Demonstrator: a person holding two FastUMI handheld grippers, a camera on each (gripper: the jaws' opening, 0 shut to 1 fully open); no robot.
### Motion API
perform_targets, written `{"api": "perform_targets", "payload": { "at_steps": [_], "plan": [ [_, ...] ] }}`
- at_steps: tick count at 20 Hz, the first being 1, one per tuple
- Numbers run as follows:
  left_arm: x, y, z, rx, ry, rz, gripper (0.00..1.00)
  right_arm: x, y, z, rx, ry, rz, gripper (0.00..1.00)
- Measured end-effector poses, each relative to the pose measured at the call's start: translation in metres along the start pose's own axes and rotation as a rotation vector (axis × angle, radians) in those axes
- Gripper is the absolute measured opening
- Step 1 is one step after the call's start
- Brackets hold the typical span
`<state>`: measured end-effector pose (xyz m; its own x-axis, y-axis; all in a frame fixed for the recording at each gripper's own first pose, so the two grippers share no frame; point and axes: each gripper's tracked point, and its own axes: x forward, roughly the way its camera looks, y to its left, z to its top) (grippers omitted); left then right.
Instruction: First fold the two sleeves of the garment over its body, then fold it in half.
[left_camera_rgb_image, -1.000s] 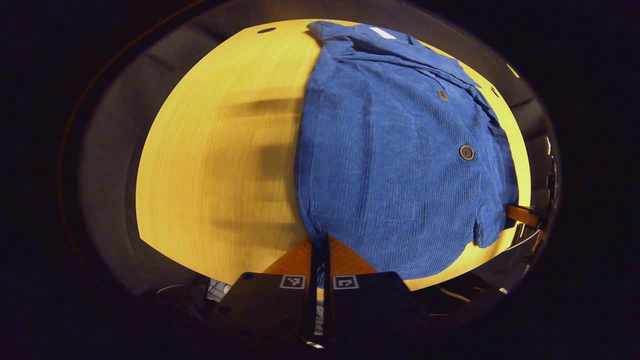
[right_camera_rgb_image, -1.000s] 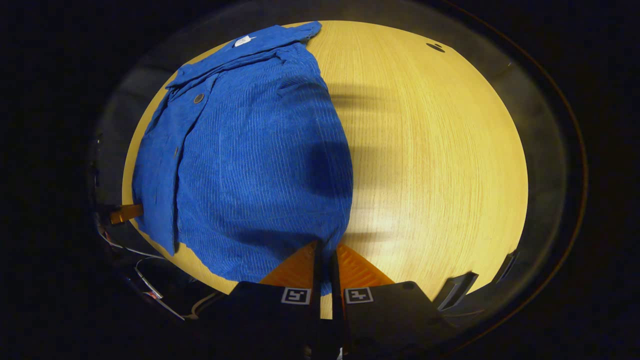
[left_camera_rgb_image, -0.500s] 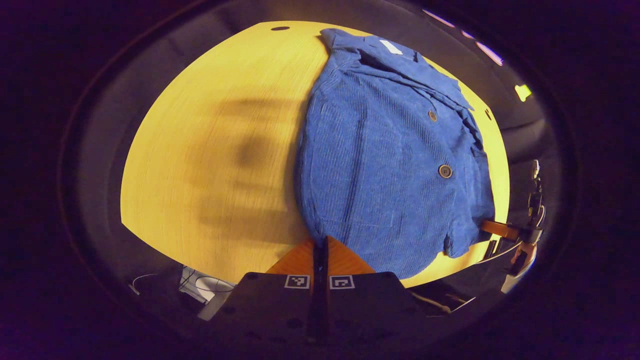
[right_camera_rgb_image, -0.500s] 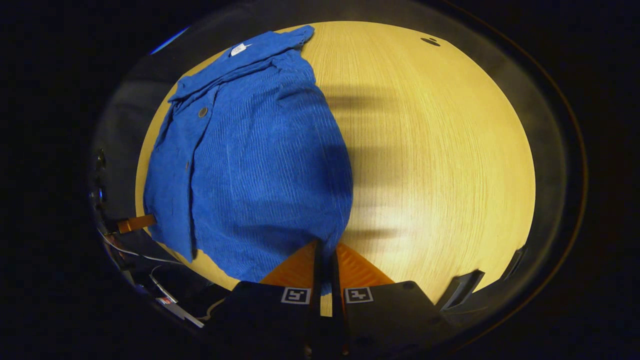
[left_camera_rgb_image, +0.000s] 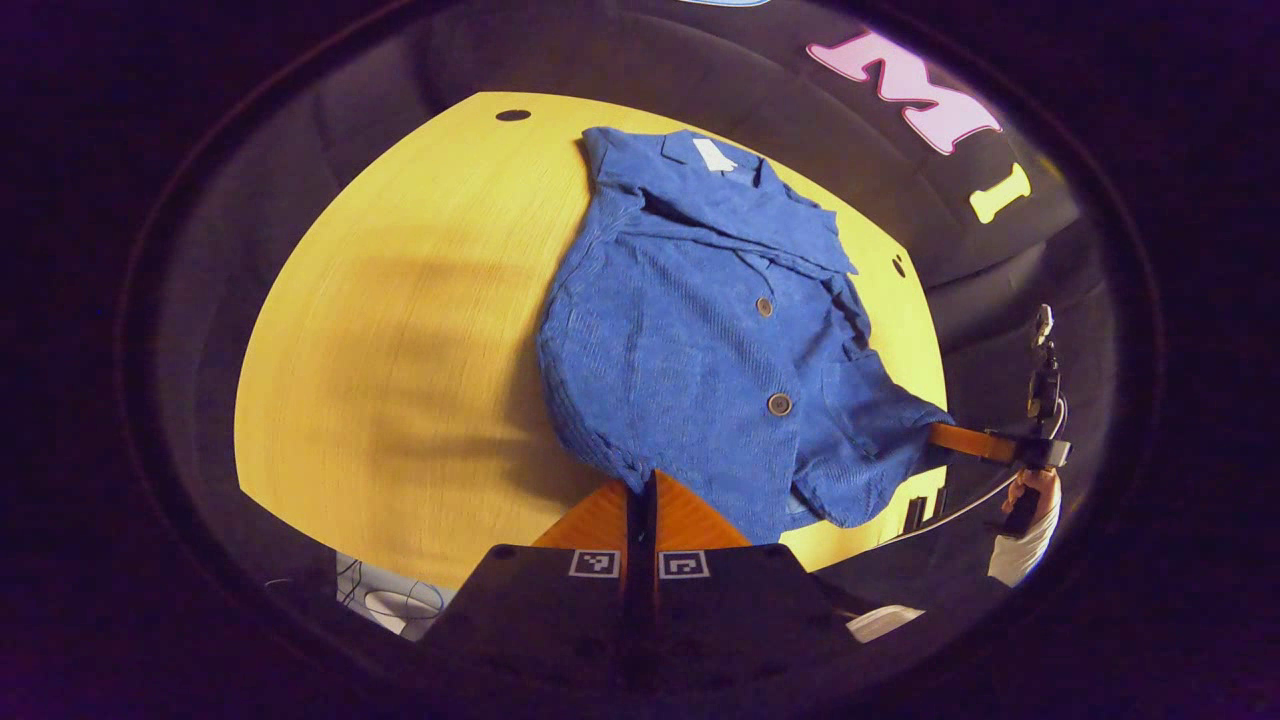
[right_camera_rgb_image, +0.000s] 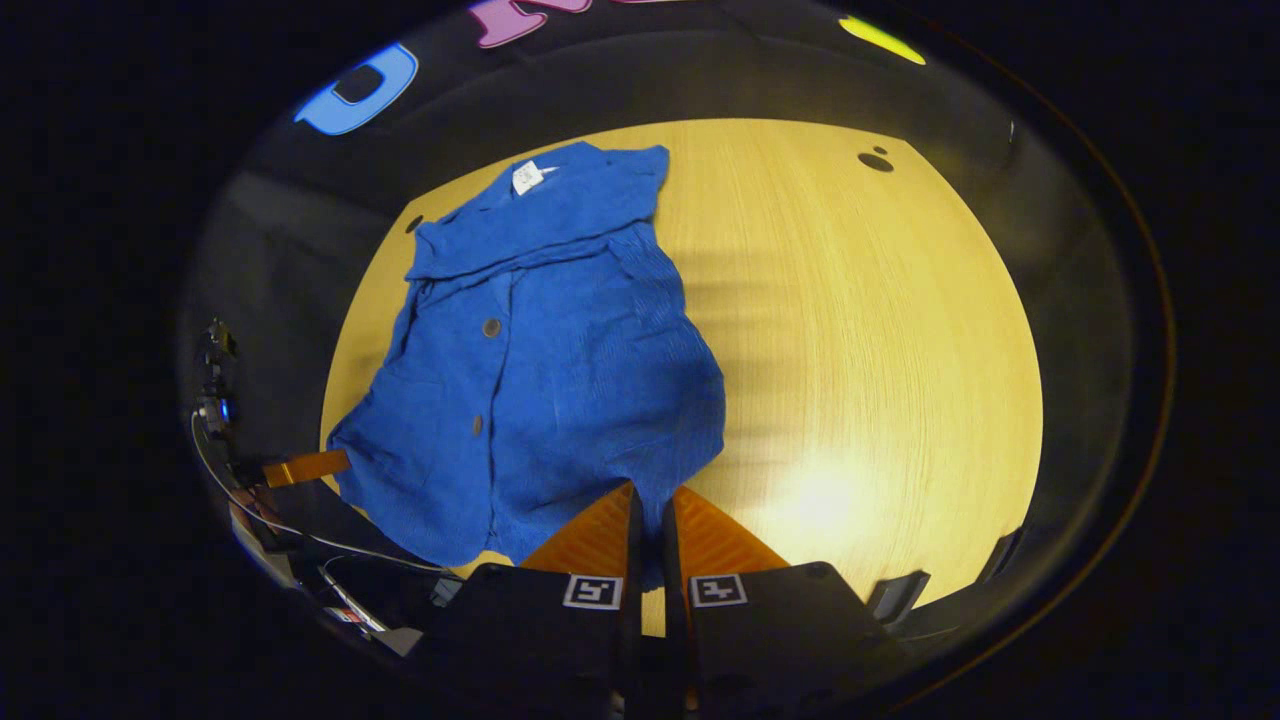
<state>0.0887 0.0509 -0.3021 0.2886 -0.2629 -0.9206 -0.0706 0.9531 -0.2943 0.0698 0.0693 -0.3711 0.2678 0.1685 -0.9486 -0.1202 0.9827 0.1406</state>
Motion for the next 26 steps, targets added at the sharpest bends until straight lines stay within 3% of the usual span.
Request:
{"api": "perform_targets", "payload": {
  "at_steps": [8,11,15,19,23,26],
  "plan": [
    [-0.056,-0.038,0.102,0.039,-0.139,-0.066,0.0,-0.034,0.041,0.107,-0.06,-0.16,0.049,0.11],
    [-0.062,-0.034,0.142,0.054,-0.169,-0.031,0.0,-0.038,0.046,0.164,-0.067,-0.223,0.052,0.11],
    [-0.058,-0.037,0.199,-0.003,-0.178,-0.071,0.0,-0.036,0.059,0.253,-0.074,-0.304,0.059,0.11],
    [-0.035,-0.017,0.274,-0.083,-0.19,-0.073,0.0,0.013,0.057,0.317,-0.077,-0.301,0.041,0.11],
    [0.028,0.021,0.326,-0.161,-0.168,-0.041,0.0,0.094,0.035,0.362,-0.058,-0.241,-0.03,0.1],
    [0.057,0.032,0.346,-0.291,-0.167,-0.106,0.0,0.134,0.02,0.376,-0.064,-0.224,-0.068,0.11]
  ]
}}
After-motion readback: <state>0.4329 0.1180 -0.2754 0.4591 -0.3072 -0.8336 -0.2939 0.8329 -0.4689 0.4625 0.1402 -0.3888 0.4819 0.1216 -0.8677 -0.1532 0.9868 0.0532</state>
